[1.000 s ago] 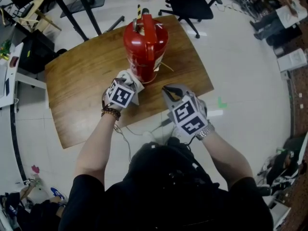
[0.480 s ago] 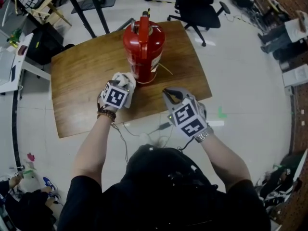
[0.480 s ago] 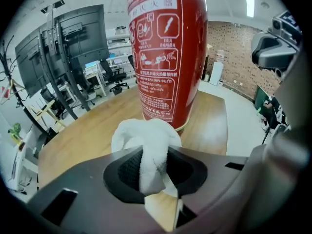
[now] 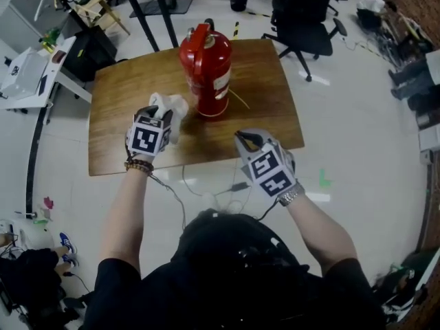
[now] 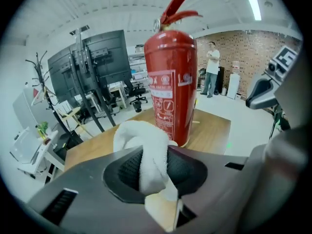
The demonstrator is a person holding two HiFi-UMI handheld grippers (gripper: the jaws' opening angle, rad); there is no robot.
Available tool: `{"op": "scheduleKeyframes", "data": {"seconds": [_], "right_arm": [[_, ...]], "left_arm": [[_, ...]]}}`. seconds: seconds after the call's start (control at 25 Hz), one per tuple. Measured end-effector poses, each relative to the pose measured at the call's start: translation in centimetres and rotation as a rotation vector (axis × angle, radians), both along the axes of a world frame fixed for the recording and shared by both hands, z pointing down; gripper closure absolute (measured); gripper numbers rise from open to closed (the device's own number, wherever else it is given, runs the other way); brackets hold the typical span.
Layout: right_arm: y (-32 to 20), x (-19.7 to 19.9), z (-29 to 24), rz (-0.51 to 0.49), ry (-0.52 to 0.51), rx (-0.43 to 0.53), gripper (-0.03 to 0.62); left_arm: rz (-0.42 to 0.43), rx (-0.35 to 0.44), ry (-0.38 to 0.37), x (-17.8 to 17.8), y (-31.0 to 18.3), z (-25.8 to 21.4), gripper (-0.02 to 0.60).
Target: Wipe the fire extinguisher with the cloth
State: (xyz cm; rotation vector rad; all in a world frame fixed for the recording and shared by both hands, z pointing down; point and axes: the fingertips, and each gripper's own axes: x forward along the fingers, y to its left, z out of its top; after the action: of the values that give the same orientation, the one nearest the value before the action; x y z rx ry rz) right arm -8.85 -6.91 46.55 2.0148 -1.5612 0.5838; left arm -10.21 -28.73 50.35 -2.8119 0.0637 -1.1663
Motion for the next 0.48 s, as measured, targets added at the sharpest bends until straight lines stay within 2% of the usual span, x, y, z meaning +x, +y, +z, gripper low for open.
{"op": "scheduleKeyframes", "data": {"seconds": [0.2,0.48], "right_arm": [[0.7,-0.7,-1.0,-0.041,0.005,0.030,0.566],[0.1,-1.3,-3.0,-0.052,0.035,0.077,0.566]], "left_arm": [[-0.026,0.039,0.137,0.0,0.9,-8.2,0.479],[-0.003,0.079,0.294,1.1,1.2,-17.9,0.479]]}}
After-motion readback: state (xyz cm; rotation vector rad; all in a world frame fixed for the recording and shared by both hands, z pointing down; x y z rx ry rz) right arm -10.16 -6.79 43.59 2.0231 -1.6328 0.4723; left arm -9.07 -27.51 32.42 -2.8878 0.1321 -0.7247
